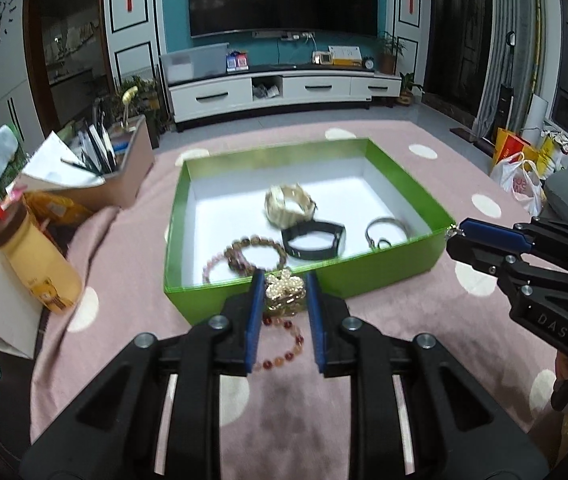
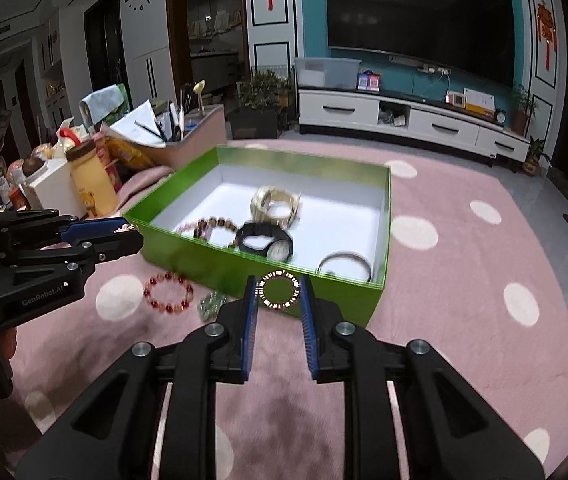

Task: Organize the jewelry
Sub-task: 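Carry the ring and brooch with both tools over the green box, then lower the ring and brooch into the box and open both tools, then withdraw both tools toward the red bead bracelet and green jade pendant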

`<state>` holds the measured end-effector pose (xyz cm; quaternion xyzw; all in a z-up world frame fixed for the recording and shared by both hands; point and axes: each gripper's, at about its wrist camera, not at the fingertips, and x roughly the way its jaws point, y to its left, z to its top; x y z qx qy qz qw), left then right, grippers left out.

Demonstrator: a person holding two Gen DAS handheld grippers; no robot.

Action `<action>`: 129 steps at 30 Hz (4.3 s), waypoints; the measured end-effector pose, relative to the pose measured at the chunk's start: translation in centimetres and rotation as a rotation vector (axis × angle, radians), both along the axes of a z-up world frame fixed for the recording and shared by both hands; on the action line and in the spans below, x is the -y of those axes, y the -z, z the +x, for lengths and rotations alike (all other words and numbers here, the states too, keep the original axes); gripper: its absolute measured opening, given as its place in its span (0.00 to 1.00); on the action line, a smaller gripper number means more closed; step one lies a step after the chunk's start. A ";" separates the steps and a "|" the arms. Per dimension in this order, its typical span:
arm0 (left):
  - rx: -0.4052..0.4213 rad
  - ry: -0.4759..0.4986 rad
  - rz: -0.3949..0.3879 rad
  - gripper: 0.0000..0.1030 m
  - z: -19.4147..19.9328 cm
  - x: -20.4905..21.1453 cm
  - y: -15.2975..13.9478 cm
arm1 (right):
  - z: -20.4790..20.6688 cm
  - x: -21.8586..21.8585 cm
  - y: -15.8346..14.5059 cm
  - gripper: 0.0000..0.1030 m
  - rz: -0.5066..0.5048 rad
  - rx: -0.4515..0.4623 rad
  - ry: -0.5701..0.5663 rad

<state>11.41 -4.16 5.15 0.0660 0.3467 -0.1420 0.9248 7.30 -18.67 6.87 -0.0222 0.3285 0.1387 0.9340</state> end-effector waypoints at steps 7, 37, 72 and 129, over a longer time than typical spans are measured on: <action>0.044 0.001 0.014 0.20 0.9 0.4 -1.8 | 1.5 -0.3 -1.7 0.20 -0.004 0.034 0.005; -0.005 -0.069 0.029 0.20 9.4 0.5 -1.0 | 8.8 -0.1 -1.6 0.20 0.028 -0.027 0.044; -0.172 -0.121 0.080 0.21 13.3 0.7 3.9 | 12.1 -0.9 2.8 0.20 -0.042 -0.174 0.036; -0.075 -0.168 -0.029 0.97 6.6 -3.0 0.3 | 4.7 3.1 -0.9 0.81 0.058 -0.048 0.155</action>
